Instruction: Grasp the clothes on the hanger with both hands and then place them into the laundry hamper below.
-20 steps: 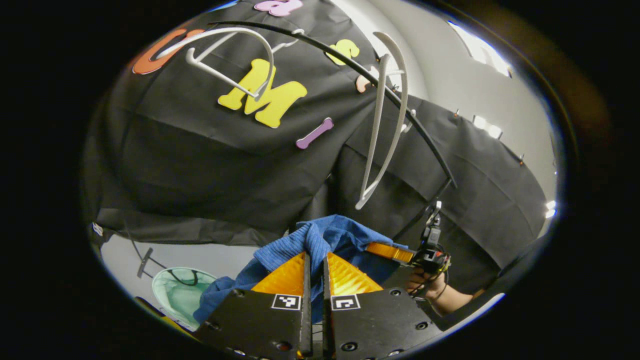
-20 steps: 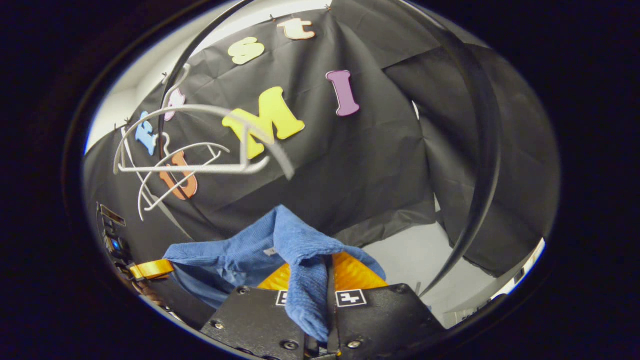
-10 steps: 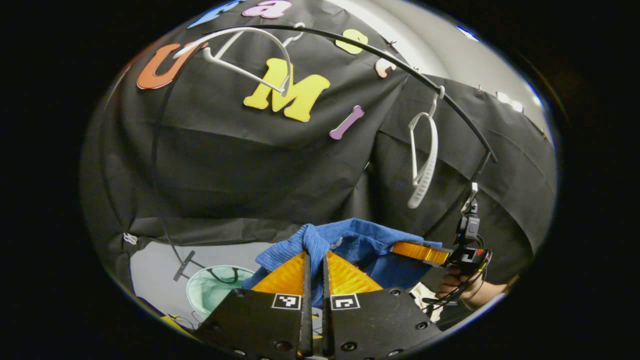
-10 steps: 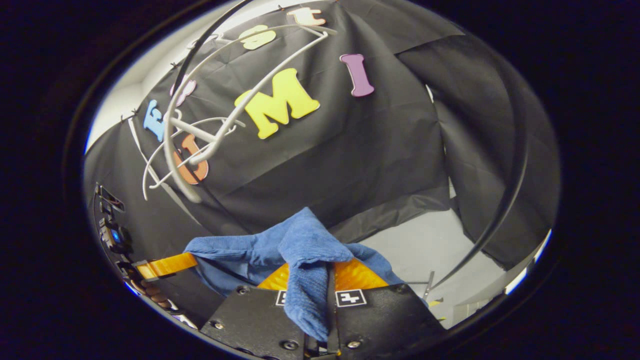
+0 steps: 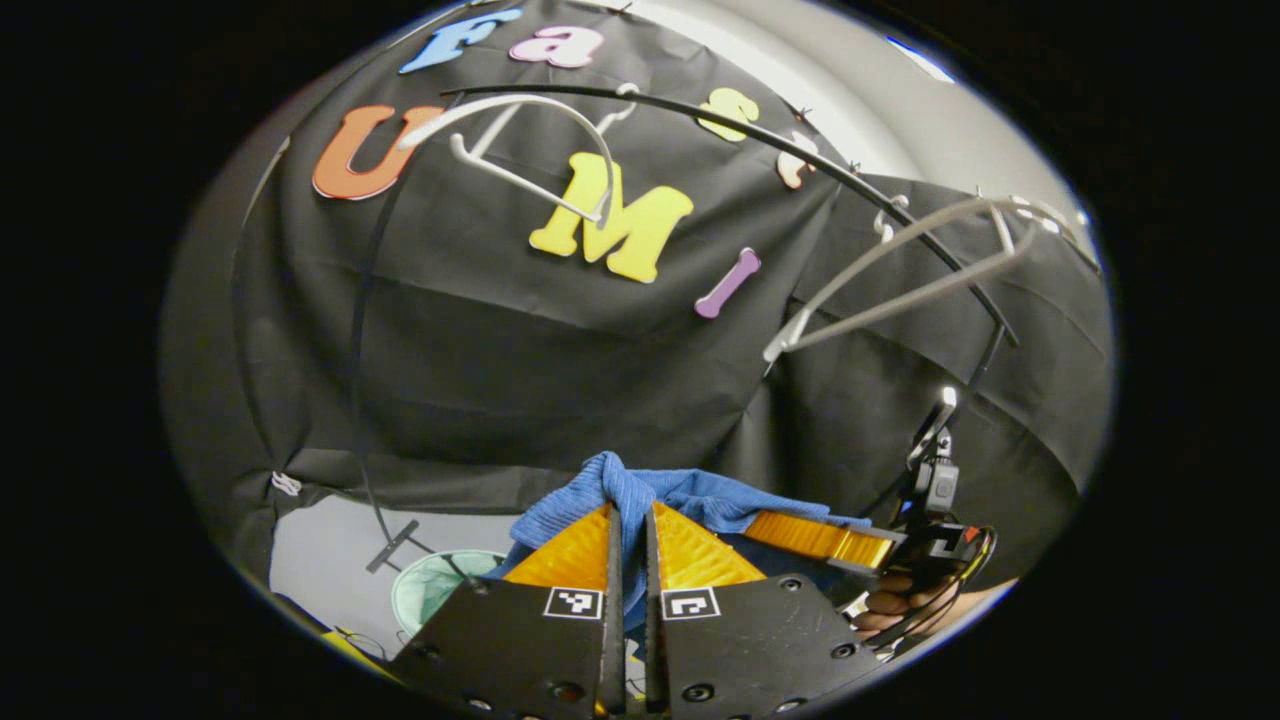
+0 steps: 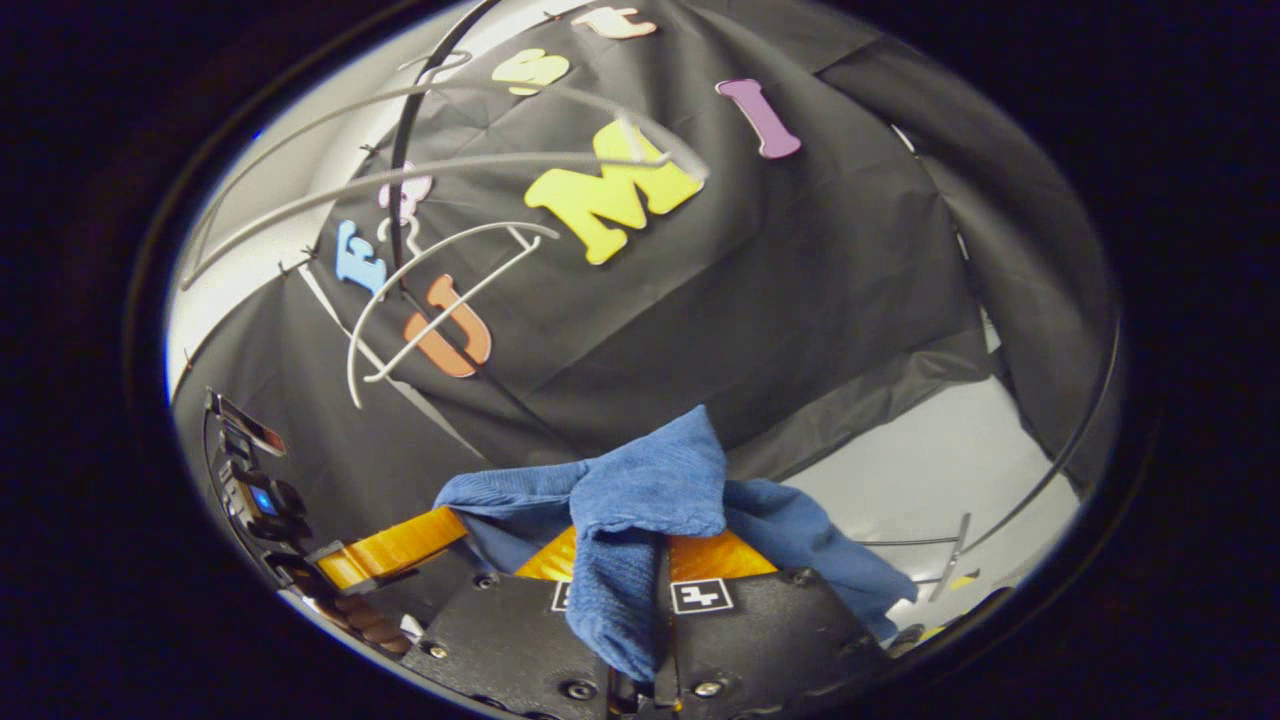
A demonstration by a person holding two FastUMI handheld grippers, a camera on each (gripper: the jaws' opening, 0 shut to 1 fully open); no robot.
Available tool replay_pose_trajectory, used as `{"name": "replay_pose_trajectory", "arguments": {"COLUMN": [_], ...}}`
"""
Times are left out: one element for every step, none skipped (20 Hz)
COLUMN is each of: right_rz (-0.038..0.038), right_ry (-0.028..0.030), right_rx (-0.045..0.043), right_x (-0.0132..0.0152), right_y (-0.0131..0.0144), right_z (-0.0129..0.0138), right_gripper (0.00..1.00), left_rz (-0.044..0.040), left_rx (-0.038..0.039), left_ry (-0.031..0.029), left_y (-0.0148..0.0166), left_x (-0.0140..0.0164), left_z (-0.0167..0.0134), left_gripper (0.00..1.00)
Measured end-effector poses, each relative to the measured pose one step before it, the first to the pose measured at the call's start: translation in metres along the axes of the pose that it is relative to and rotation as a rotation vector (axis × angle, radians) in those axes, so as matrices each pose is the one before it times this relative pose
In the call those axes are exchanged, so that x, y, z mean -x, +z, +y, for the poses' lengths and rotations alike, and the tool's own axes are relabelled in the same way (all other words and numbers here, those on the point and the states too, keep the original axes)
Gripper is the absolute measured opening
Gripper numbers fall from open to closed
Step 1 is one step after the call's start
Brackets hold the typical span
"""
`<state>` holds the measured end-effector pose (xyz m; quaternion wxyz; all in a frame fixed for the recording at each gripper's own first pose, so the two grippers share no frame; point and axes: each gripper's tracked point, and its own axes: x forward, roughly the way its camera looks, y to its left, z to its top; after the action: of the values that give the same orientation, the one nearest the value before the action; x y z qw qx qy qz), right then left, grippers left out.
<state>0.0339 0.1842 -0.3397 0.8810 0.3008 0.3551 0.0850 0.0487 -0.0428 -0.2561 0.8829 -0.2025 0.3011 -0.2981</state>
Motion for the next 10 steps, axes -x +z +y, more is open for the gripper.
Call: {"name": "replay_pose_trajectory", "arguments": {"right_rz": [-0.00083, 0.0028, 0.00547, 0.00619, 0.00602, 0.00718, 0.00625, 0.00141, -0.00222, -0.00395], "right_ry": [0.02703, 0.02354, 0.02483, 0.02176, 0.01785, 0.01361, 0.00812, 0.012, 0.01015, 0.02074], "right_rx": [-0.02575, -0.02439, -0.02742, -0.02994, -0.03141, -0.02865, -0.0241, -0.01397, 0.00099, 0.00702], "right_x": [-0.00635, -0.00639, -0.00692, -0.00654, -0.00456, -0.00645, -0.00666, -0.00328, -0.00333, -0.00151], "right_y": [-0.00109, -0.00306, -0.00405, -0.00478, -0.0033, -0.00197, -0.00289, -0.00263, -0.00116, 0.00001], "right_z": [0.008, 0.00759, 0.00638, 0.00655, 0.00474, 0.00557, 0.00387, 0.00383, 0.0053, 0.01013], "right_gripper": [0.09, 0.09, 0.09, 0.09, 0.09, 0.09, 0.09, 0.09, 0.09, 0.1], "left_rz": [-0.01006, -0.00575, -0.009, -0.00563, -0.0064, -0.00099, -0.00211, -0.002, -0.00108, -0.00183], "left_rx": [0.00276, 0.00376, 0.00068, -0.00042, -0.00189, -0.00694, -0.01051, -0.01317, -0.01191, -0.01055], "left_ry": [0.01284, 0.0063, 0.00575, 0.00046, 0.00674, 0.00528, 0.01279, 0.01078, 0.0077, 0.00264], "left_y": [0.00168, 0.0029, 0.00302, 0.0019, 0.00168, 0.0006, 0.00143, 0.00054, -0.00082, 0.00143], "left_x": [-0.00056, 0.00125, 0.00092, -0.00018, 0.00005, 0.0001, 0.00131, 0.00079, -0.00046, 0.00049], "left_z": [0.00112, 0.0004, 0.00154, 0.00037, 0.00127, 0.00094, 0.00253, 0.00189, 0.00143, 0.00093], "left_gripper": [0.08, 0.08, 0.07, 0.08, 0.08, 0.07, 0.08, 0.07, 0.08, 0.08]}}
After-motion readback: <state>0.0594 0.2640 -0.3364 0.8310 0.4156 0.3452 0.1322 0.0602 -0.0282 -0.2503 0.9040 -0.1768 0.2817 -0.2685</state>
